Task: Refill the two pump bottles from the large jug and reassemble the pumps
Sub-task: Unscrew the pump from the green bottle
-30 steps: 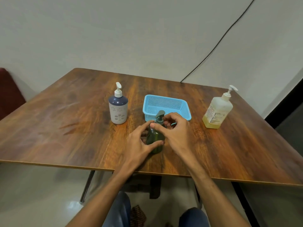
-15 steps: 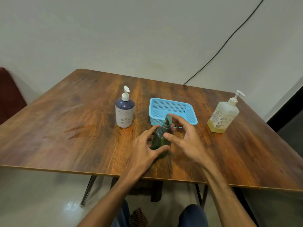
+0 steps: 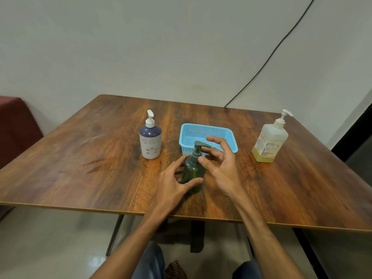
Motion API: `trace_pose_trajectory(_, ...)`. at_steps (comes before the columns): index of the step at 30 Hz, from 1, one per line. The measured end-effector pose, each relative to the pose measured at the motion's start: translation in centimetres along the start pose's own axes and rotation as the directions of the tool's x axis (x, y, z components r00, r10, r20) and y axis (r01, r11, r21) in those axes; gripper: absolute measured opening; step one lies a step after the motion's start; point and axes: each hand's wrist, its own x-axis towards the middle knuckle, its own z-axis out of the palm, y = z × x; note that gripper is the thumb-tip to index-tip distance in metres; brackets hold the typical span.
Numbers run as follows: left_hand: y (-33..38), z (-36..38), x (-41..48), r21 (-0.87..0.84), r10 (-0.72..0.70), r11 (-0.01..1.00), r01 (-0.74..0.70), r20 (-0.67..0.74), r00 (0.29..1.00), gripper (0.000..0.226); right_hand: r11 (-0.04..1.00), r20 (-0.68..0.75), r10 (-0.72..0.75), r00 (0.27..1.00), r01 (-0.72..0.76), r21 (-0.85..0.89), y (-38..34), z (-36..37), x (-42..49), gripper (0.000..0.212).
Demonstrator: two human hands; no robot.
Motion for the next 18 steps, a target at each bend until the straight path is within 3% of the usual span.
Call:
trace_pose_trajectory(4,0.1,0.1,0.0,0.034,0.004,0.999,-0.004,0.0,1.0,0.087,0.995,-0.085,-0.052,0.995,0.045,-0.088,0.1,1.2,-0.1,0.051)
trace_pose_trajectory(7,0.2,0.0,0.0,0.03,0.004,1.0,-0.004,0.008,1.0,0.088,0.998,-0.155,-0.028,0.987,0.02,-0.056,0.3,1.9,0.1,0.042)
trace_pose_trajectory(10,0.5,0.0,0.0,0.021,-0.002,1.0,0.002,0.014,1.0,0.086,0.998,-0.107,-0.012,0.994,0.006,-0.056,0.9,1.1,0.1,0.041)
trace_pose_trajectory(14,0.9,-0.2,0.0,0.034,-0.011,0.999,0.01,0.046,0.999,0.079,1.0,0.003,0.01,1.0,-0.01,-0.022,1.9,0.0,-0.9,0.064)
trace_pose_trajectory(18,1.0,-1.2,0.2,-0.005,-0.072,0.997,0.075,0.204,0.976,0.094,0.999,0.024,0.041,0.999,-0.042,0.01,2.7,-0.2,-1.6,0.071)
